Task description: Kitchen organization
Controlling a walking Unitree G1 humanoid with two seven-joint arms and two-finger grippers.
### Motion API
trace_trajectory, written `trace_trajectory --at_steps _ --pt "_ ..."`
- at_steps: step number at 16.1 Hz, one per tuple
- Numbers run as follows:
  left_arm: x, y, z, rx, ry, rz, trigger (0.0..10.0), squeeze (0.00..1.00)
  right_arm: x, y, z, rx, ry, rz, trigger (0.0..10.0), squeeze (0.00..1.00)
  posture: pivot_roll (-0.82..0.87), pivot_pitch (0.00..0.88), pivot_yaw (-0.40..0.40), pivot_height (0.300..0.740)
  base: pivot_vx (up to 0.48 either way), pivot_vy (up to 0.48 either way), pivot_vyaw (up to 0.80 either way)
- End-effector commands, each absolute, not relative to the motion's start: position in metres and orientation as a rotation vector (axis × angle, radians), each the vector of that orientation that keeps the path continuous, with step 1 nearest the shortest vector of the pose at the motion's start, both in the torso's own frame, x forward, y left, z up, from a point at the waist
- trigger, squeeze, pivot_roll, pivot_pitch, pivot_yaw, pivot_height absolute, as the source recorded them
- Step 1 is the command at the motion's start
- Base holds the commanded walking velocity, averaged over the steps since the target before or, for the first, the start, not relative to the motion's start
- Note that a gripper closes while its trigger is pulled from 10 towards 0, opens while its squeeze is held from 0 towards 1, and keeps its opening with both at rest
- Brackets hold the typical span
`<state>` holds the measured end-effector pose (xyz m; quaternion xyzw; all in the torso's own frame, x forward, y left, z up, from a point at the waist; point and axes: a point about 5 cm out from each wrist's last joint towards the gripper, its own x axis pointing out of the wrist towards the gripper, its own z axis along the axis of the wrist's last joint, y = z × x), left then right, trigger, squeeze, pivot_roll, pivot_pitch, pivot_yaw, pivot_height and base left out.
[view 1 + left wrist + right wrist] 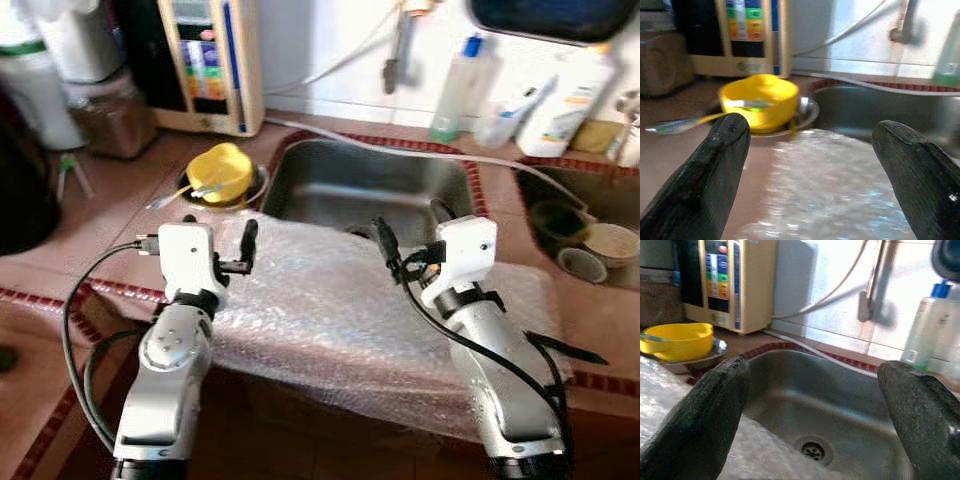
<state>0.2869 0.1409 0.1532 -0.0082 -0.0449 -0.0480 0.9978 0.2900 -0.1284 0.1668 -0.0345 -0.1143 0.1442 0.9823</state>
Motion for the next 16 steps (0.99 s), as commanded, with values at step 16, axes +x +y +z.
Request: trace_trajectory --at_steps 16 --pt "0.2853 0.1428 0.1544 0.002 -0.087 -0.114 10.0 0.00 0.2915 -0.1248 0.1691 -0.064 -0.249 0.290 10.0 0.00 -0.02 0.053 0.007 0.740 0.285 0.000 0.00"
